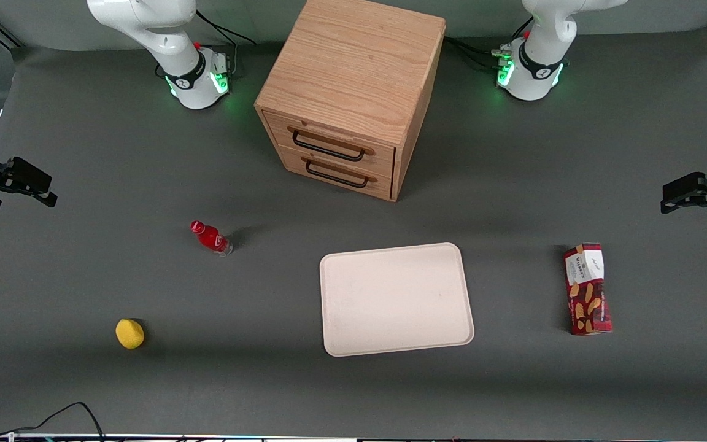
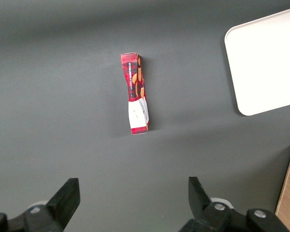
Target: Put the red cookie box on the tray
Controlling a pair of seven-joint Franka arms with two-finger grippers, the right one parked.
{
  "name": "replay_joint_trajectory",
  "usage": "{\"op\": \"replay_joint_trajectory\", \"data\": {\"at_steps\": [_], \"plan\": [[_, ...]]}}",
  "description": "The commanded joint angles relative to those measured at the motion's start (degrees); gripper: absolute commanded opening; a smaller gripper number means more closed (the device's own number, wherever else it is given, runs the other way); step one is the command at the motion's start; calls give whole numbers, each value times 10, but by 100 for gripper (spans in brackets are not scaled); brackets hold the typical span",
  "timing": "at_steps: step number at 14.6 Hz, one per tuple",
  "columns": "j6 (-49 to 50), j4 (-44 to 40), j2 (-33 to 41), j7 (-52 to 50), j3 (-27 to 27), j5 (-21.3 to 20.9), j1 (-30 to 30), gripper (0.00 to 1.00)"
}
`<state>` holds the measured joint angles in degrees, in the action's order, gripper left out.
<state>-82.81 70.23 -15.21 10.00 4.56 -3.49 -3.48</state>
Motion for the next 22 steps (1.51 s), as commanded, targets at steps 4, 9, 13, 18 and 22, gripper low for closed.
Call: {"op": "replay_joint_trajectory", "data": {"at_steps": [4, 9, 13, 18, 22], "plan": [[22, -14, -4, 12, -3, 15, -1, 100], [22, -11, -4, 15, -3, 16, -6, 100], [-50, 17, -45, 13, -4, 9, -5, 100], [-171, 50, -136, 12, -5, 6, -6, 100], [-301, 124, -173, 14, -7, -4, -17, 100]]}}
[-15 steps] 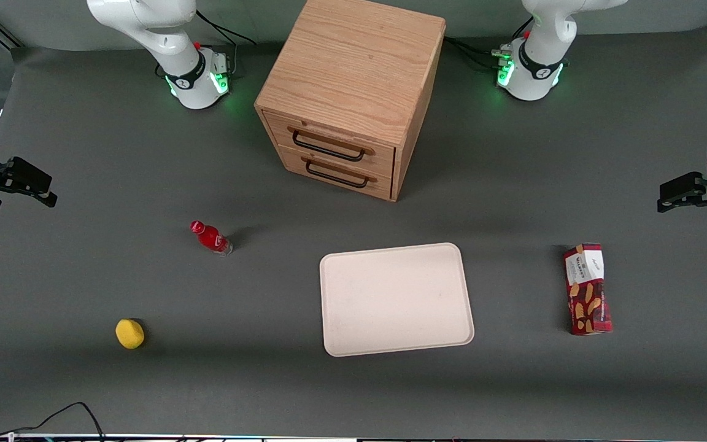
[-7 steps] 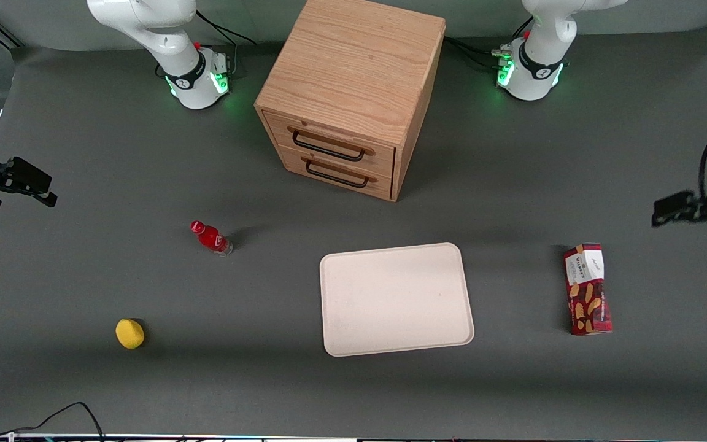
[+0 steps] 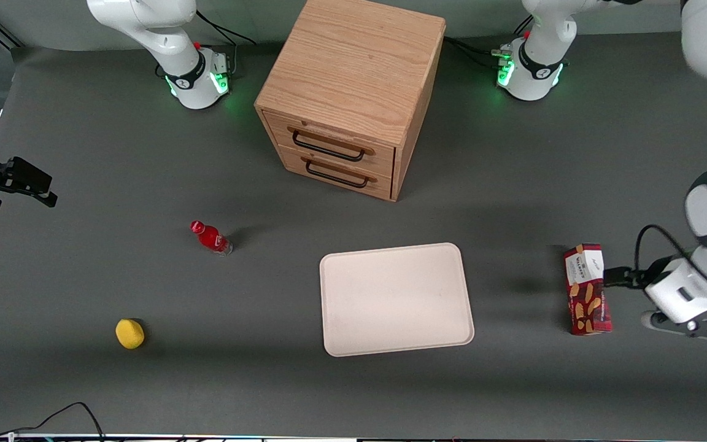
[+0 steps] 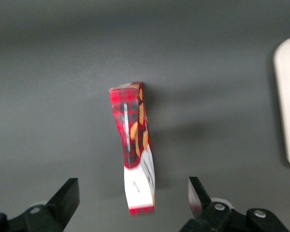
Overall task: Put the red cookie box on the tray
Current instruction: 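Lower the open left gripper over the red shortbread box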
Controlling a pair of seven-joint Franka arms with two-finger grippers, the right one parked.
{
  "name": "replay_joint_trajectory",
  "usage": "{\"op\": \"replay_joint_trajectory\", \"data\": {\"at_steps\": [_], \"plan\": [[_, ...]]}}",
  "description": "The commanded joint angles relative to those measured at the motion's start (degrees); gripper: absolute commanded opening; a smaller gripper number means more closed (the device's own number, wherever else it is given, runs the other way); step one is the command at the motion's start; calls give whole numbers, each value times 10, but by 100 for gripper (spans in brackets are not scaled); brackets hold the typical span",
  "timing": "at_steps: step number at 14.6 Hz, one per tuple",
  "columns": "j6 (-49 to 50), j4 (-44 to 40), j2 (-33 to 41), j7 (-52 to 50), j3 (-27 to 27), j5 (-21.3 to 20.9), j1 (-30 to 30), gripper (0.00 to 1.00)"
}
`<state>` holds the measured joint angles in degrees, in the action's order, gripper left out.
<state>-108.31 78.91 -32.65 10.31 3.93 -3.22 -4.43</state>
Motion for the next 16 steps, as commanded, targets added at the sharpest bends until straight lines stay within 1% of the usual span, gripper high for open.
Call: {"op": "replay_joint_trajectory", "data": {"at_steps": [1, 2, 5, 6, 8, 9, 10, 11, 12, 13, 14, 15, 16], "plan": [[-66, 43, -10, 12, -1, -14, -8, 100], [-90, 49, -21, 12, -1, -20, -8, 100], [-152, 63, -53, 6, -1, -21, -8, 100], [-163, 74, -59, 6, -1, -23, -7, 100], [-230, 119, -65, 3, -2, -43, -7, 100], [-251, 132, -68, 5, -2, -43, -7, 100], [-252, 132, -72, 7, -3, -43, -7, 100], [-250, 132, -73, 8, -4, -43, -8, 93], [-248, 131, -73, 7, -3, -43, -10, 73], [-241, 128, -72, 8, -4, -43, -13, 47], [-225, 122, -72, 9, -3, -43, -14, 28], [-214, 116, -72, 9, -4, -43, -15, 12], [-212, 115, -71, 7, -3, -43, -16, 0]]}}
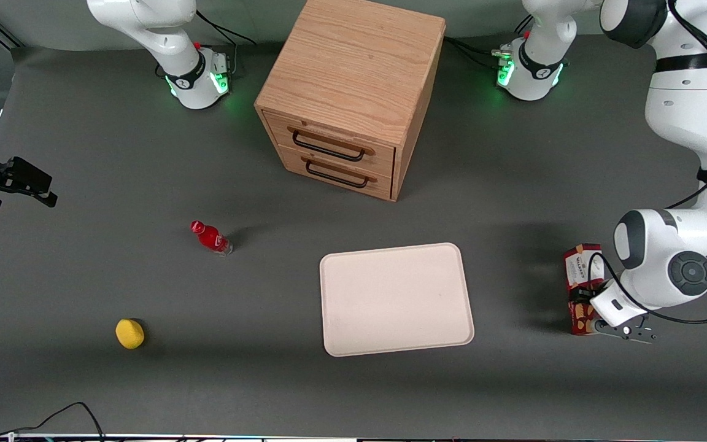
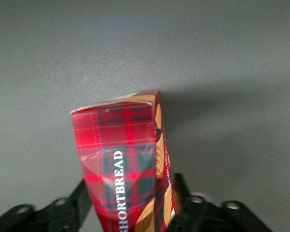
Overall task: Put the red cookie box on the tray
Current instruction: 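Close the left gripper on the box and lift it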
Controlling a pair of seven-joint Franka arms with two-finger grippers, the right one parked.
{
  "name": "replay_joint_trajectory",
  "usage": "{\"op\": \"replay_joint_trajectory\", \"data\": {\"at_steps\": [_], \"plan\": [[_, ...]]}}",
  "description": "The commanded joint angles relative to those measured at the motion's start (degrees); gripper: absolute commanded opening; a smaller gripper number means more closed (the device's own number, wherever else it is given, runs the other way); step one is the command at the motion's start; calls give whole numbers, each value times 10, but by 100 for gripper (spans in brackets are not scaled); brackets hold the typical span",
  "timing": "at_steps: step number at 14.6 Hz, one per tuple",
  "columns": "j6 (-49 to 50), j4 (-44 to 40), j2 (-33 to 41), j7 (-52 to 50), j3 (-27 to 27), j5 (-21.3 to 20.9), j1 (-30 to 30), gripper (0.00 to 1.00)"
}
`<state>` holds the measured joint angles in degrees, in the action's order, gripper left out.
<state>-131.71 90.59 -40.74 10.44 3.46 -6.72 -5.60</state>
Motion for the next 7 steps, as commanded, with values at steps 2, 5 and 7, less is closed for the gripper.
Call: {"op": "replay_joint_trajectory", "data": {"at_steps": [2, 5, 7], "plan": [[22, -1, 10, 4, 1, -7, -5, 0], [25, -6, 13, 4, 1, -7, -4, 0], [90, -54, 21, -2, 5, 0, 3, 0]]}}
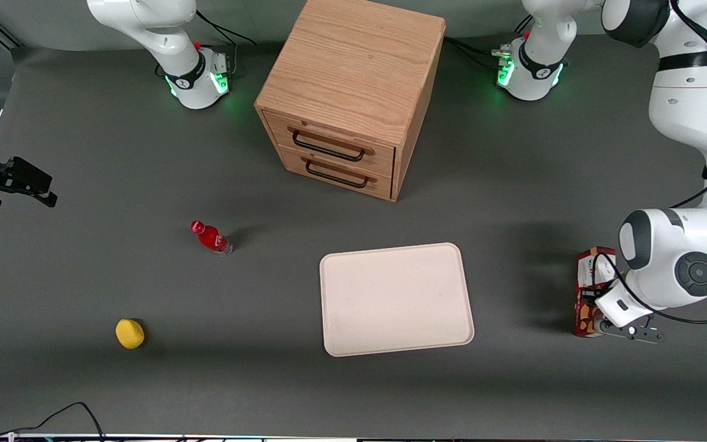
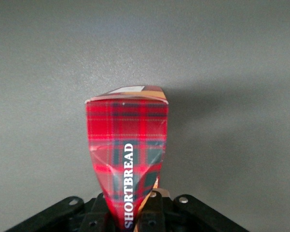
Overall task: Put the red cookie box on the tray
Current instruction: 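Close the left gripper on the box and lift it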
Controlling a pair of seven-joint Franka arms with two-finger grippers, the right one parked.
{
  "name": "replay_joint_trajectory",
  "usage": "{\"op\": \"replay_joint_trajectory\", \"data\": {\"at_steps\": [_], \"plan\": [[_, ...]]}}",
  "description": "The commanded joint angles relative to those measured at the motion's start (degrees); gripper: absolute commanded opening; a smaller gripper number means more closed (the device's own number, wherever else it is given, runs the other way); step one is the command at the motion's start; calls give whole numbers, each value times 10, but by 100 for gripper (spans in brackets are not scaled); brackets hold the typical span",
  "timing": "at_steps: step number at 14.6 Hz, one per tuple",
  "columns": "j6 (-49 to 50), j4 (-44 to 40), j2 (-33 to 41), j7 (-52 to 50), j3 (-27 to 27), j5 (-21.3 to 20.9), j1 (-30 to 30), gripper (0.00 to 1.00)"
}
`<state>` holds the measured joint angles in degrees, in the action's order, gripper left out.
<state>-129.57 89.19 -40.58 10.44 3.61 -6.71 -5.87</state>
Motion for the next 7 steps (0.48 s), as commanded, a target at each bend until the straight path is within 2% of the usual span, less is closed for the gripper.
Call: {"op": "replay_joint_trajectory", "data": {"at_steps": [1, 7], "plan": [[117, -71, 27, -9, 6, 5, 13, 0], [266, -149, 81, -222, 12, 12, 115, 0]]}}
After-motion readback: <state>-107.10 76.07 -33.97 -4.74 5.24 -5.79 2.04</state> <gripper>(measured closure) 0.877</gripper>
